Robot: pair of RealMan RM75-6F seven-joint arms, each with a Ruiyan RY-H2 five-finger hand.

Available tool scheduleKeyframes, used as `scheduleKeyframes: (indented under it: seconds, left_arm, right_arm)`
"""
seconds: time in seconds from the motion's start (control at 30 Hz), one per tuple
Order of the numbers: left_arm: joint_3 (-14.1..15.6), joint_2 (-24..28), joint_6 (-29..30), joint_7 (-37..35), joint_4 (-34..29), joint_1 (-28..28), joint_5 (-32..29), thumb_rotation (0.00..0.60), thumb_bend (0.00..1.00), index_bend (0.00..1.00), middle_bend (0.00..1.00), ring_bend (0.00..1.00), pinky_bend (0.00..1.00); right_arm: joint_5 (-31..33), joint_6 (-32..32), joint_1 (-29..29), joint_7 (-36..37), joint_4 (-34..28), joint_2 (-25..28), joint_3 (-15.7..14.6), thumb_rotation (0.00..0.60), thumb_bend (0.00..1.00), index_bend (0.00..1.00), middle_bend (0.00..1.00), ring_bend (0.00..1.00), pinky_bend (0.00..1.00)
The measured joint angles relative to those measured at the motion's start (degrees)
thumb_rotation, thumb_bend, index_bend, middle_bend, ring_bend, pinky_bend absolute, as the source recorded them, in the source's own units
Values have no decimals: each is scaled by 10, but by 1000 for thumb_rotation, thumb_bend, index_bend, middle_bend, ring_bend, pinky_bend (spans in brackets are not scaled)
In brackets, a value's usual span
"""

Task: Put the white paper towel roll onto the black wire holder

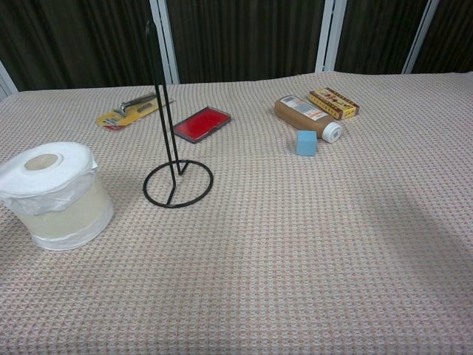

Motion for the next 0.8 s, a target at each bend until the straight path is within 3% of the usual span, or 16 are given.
scheduleKeyframes:
  seconds: [0.23,0.4,0.57,0.8]
  left_arm:
    - [5,-4,-10,-47,1,-7,3,600,379,0,0,0,28]
    - [1,-28,-8,-171,28,-19,4,600,365,0,0,0,2]
    - [-9,-81,-8,-317,100,-35,-4,600,331,0,0,0,0]
    - [-16,-153,-62,-372,192,-74,-21,600,326,0,0,0,0]
  right_arm:
    - [-5,8,-1,7,0,3,-1,600,64,0,0,0,0]
    - [-7,18,-3,17,0,8,-1,600,64,0,0,0,0]
    - [-11,22,-2,26,2,9,0,600,64,0,0,0,0]
    - [-16,24,0,37,9,7,0,600,64,0,0,0,0]
